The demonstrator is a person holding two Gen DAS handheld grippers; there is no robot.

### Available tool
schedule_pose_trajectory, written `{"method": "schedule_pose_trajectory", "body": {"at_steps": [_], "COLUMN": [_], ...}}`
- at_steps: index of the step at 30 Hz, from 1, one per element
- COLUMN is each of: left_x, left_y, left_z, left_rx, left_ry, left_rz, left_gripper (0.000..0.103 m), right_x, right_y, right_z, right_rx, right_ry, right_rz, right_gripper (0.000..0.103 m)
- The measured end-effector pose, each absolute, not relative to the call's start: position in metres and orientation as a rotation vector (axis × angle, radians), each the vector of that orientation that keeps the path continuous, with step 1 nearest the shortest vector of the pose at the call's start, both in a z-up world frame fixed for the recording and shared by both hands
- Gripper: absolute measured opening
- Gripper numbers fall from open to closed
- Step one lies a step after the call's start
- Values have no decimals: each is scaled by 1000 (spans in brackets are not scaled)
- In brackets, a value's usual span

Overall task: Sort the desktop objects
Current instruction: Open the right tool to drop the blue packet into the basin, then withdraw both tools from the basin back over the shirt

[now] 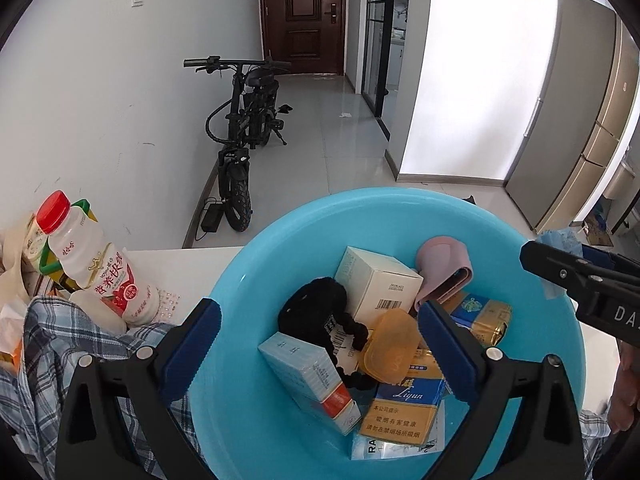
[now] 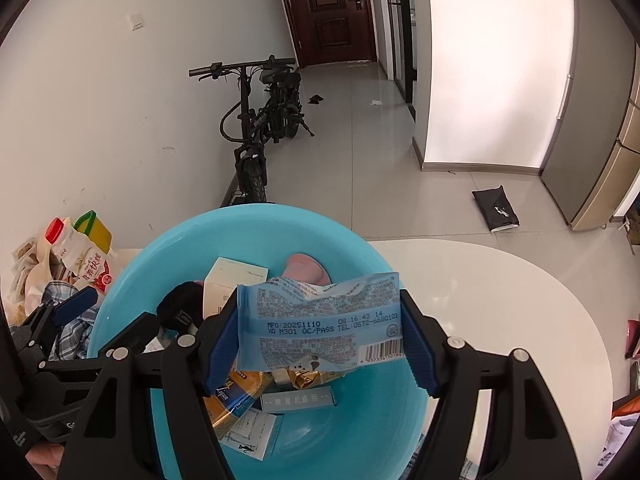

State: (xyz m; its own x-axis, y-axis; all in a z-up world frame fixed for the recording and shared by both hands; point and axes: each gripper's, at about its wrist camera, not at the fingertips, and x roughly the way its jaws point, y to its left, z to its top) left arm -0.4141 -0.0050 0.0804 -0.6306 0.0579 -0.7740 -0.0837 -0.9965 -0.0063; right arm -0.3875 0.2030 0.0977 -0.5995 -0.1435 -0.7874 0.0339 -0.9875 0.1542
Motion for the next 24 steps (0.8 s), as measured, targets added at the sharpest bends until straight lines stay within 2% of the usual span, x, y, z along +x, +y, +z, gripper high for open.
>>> {"method": "schedule_pose_trajectory", "body": {"at_steps": [7,9,10,11,17,24], "left_x": [-413,-412,-411,-411,-399,-389], "left_y": [-17,-19,-20,-20,-26,-30], "left_z": [78,77,77,78,101,110], "left_rx": [-1315,-1312,-1312,-1318,-1254,-1246], "left_ry": [-18,-33,-36,-34,-26,-7], "left_rz": [2770,2771,2770,2769,2797,2793], "left_gripper": [100,100,100,100,100,100], "right_x": [-390,-390,-390,-389,-384,-378], "right_y": [198,197,196,195,192,194], "right_z": [93,91,90,90,90,92], "right_rx": [1356,1350,1353,1350,1319,1309], "right_ry": [-180,-189,-185,-176,-112,-144], "right_rz": [-2722,-2713,-2708,-2713,-2711,-2696], "right_gripper": [71,79,88,91,92,92]}}
